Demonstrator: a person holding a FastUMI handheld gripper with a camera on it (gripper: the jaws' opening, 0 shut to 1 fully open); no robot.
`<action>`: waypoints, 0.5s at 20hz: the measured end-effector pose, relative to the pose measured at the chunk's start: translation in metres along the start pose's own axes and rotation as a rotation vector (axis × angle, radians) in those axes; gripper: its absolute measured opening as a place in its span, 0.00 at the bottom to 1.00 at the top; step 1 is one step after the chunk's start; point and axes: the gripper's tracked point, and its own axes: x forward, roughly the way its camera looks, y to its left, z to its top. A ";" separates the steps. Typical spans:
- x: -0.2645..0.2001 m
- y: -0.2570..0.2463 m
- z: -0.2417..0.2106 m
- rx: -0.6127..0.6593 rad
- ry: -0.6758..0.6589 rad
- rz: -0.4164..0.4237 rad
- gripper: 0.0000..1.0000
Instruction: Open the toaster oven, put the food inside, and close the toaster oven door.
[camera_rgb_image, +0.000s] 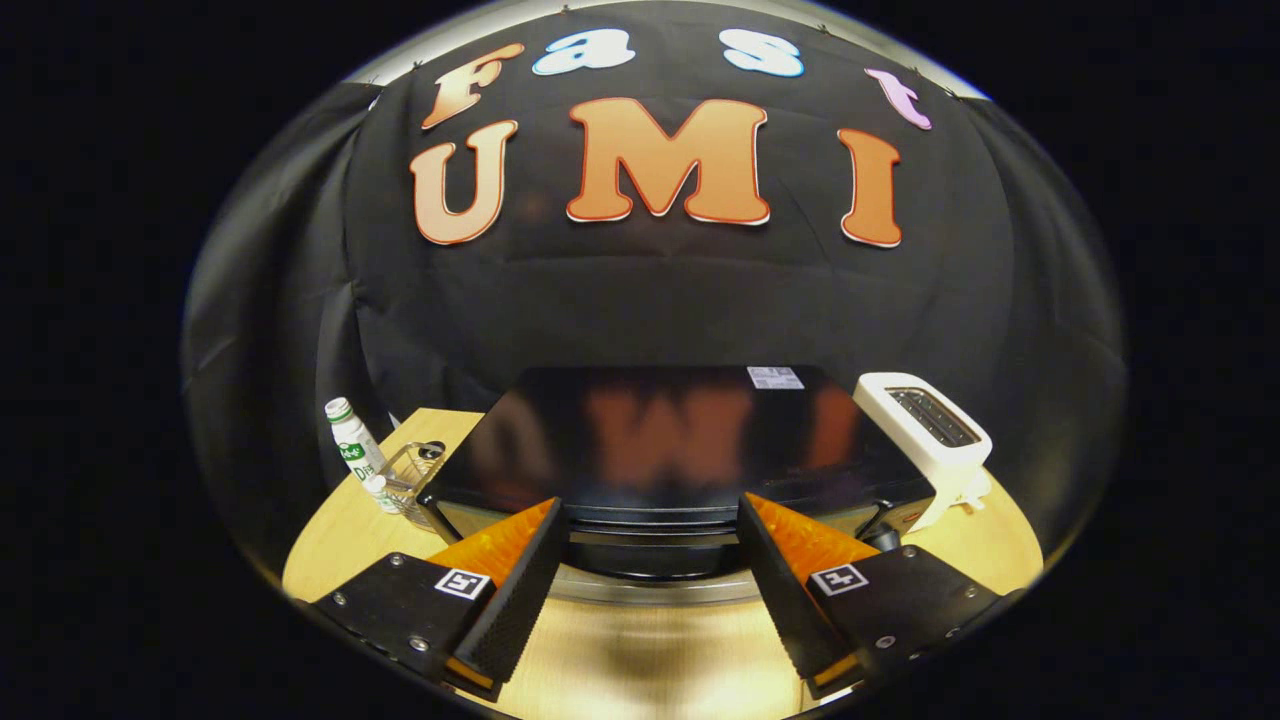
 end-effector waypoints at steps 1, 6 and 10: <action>-0.003 0.001 0.001 0.003 -0.009 0.001 1.00; -0.018 0.001 -0.009 -0.007 -0.018 0.003 1.00; -0.037 0.001 -0.023 -0.016 -0.002 0.011 1.00</action>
